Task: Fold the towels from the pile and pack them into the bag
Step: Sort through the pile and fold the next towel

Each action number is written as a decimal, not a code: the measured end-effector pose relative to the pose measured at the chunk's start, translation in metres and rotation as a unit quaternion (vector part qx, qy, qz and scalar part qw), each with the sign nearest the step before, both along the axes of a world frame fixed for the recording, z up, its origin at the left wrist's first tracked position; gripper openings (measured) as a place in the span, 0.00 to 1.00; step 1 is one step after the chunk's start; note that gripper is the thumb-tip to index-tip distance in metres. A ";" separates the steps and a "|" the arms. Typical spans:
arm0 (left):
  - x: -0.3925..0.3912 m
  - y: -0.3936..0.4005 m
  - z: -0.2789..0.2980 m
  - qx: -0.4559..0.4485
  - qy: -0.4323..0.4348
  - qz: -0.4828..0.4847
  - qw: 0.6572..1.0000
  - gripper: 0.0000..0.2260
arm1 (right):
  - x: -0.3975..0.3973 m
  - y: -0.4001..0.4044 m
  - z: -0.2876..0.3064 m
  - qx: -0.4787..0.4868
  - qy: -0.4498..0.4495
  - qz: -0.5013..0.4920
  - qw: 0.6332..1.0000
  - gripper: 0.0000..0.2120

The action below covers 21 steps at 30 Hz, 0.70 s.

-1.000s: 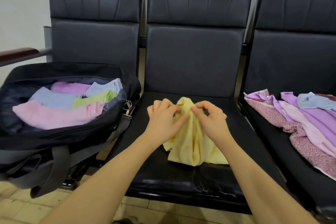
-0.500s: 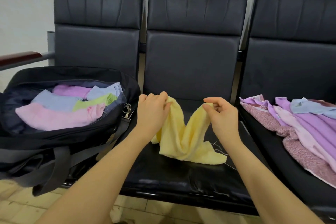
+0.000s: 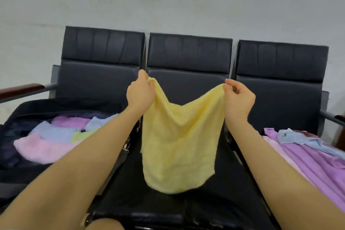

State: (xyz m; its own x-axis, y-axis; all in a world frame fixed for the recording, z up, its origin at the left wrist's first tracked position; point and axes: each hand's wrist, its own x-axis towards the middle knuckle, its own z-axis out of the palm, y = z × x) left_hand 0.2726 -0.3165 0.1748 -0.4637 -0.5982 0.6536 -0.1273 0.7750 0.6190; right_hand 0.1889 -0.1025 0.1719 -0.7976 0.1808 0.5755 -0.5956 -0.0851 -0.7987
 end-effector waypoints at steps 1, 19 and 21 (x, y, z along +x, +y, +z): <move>0.001 -0.002 0.010 0.028 0.016 -0.005 0.999 0.04 | -0.001 0.002 0.008 -0.015 -0.002 -0.002 1.000 0.11; -0.013 -0.030 0.041 0.144 -0.034 -0.040 0.988 0.16 | -0.023 0.030 0.009 -0.059 -0.099 -0.028 0.993 0.17; -0.015 -0.033 0.035 0.141 -0.033 -0.050 0.988 0.17 | -0.022 0.034 -0.003 -0.061 -0.115 -0.028 0.991 0.13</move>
State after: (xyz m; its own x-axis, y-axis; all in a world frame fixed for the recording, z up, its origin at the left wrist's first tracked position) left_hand 0.2580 -0.3491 0.2100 -0.5663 -0.7009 0.4337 -0.1059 0.5837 0.8050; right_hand 0.1667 -0.0689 0.1691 -0.8916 0.2856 0.3514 -0.4063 -0.1620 -0.8993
